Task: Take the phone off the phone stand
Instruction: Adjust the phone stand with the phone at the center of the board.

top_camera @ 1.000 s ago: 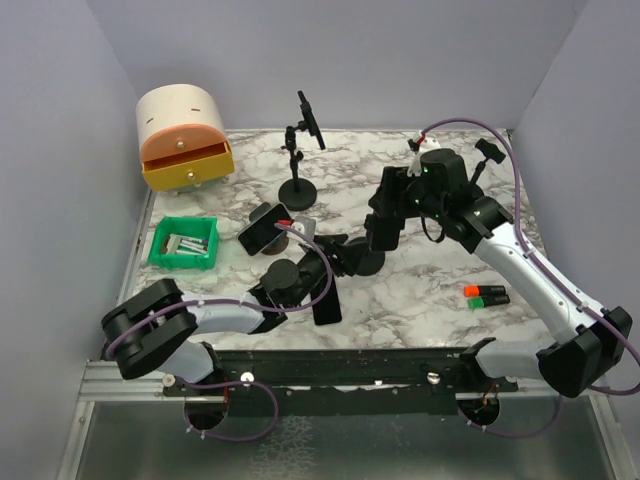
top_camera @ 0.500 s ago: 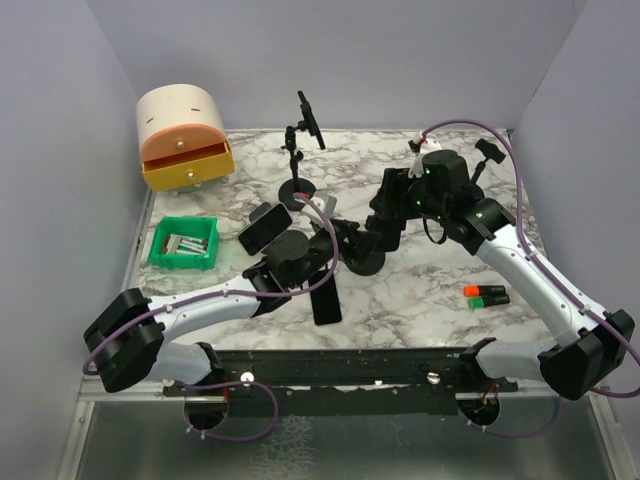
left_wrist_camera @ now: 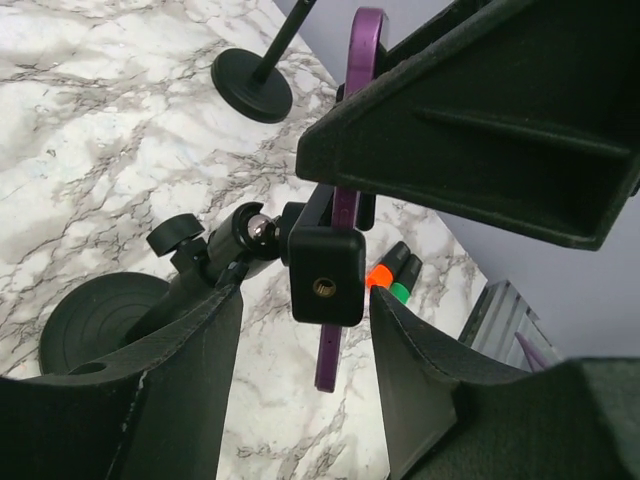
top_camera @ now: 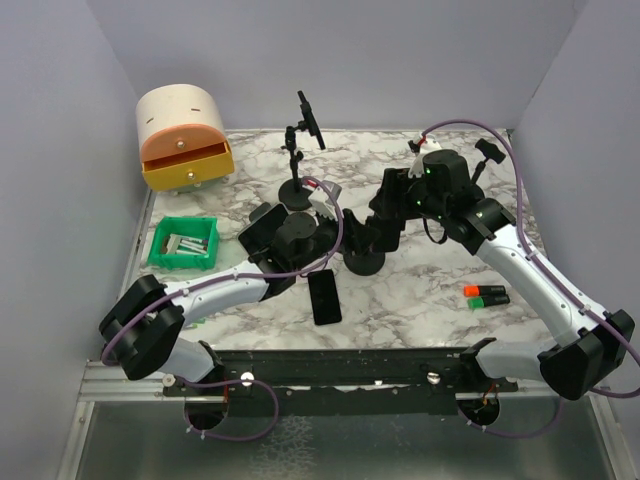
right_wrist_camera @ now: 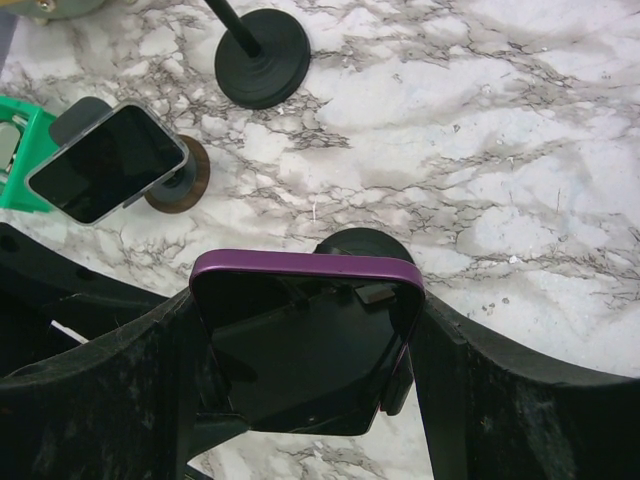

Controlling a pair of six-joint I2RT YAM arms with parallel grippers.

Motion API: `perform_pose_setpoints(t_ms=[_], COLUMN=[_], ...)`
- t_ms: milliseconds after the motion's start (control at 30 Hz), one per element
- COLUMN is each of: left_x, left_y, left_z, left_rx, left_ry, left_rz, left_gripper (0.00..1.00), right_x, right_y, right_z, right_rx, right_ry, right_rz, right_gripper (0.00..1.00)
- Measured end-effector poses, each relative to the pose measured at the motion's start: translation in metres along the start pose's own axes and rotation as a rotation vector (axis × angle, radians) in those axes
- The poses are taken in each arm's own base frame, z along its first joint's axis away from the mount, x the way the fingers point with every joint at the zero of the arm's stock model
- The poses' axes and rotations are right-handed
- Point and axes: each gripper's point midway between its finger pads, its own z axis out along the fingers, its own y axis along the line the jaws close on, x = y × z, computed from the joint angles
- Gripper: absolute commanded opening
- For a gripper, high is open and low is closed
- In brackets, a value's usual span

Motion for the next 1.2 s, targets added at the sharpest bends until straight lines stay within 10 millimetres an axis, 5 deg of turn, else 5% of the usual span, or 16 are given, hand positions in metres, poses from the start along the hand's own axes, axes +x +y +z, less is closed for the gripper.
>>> perform_pose_setpoints(t_ms=[433,733,900,1067,1133,1200], left_x=[0.000,-0.003,-0.003,-0.003,-0.003,-0.004], left_y=[-0.007,-0.012,-0.013,-0.013,-0.014,-0.013], left_z=[0.006,0.007,0.006,0.006,0.006,0.005], left_rx=[0.052,0.068,0.074,0.075,0.075,0.073], left_ry=[0.030,0.025,0.030,0.030,0.029,0.029], left_rz=[-0.035,-0.049,-0.056,-0.060,-0.061,-0.062], left_gripper=[0.39,0.38,0.25,0.00,0.00,0.00], right_x=[0.000,0.000,0.001,0.001,0.001,0.000], right_y=[0.001,0.001,0.001,0.001,0.001,0.001], right_z=[0.000,0.000,0.000,0.000,0.000,0.000], right_rx=[-0.007,-0.007,-0.007,-0.007,-0.007,-0.006], right_ry=[0.002,0.002,0.003,0.003,0.003,0.003], right_rz=[0.000,0.000,0.000,0.000,0.001,0.002], right_gripper=[0.31,0.28,0.26,0.15,0.01,0.00])
